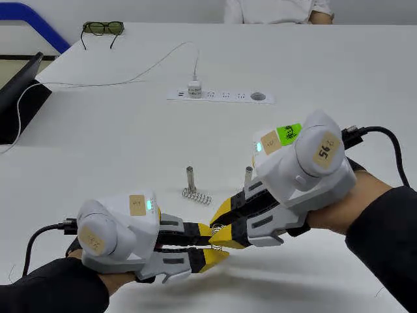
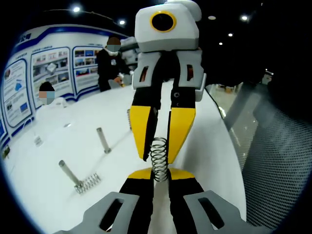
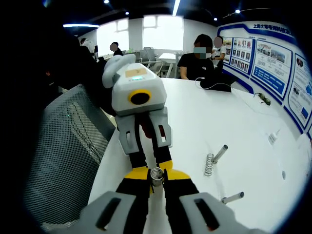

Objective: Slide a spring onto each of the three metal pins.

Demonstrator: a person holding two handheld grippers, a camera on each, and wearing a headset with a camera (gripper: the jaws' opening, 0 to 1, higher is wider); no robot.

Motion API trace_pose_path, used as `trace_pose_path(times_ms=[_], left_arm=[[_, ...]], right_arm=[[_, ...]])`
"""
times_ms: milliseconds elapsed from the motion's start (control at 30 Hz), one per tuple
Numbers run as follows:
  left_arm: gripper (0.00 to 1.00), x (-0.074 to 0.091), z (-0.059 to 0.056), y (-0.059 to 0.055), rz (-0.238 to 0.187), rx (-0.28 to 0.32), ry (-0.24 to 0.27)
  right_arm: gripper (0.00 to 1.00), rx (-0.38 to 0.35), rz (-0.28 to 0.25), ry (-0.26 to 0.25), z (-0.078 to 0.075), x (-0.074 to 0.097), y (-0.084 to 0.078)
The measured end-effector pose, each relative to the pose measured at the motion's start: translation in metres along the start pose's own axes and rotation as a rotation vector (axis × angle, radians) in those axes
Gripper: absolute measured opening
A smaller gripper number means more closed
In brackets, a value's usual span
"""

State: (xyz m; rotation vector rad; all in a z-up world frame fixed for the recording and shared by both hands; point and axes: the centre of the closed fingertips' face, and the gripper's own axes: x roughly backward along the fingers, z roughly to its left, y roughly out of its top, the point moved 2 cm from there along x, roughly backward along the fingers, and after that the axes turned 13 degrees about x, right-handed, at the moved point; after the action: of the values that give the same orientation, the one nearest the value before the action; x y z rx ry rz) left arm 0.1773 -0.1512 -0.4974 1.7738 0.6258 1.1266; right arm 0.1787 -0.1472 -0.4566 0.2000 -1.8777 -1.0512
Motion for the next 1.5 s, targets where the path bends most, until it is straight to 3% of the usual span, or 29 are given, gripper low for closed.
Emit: trace_pose_path(times_ms=[1000,1500], left_arm=[[0.11,0.0008,0.0008,0.0020,-0.016,0.023,0.007],[0.22,0.0069,0.0074,0.0031,-0.029,0.069,0.037]], right_arm=[[0.12,-0.009,-0.013,-0.023,-0.0012,0.0015,0.0004],[0.12,-0.020,0.000,-0.050,-0.0070,0.0068,-0.0043]])
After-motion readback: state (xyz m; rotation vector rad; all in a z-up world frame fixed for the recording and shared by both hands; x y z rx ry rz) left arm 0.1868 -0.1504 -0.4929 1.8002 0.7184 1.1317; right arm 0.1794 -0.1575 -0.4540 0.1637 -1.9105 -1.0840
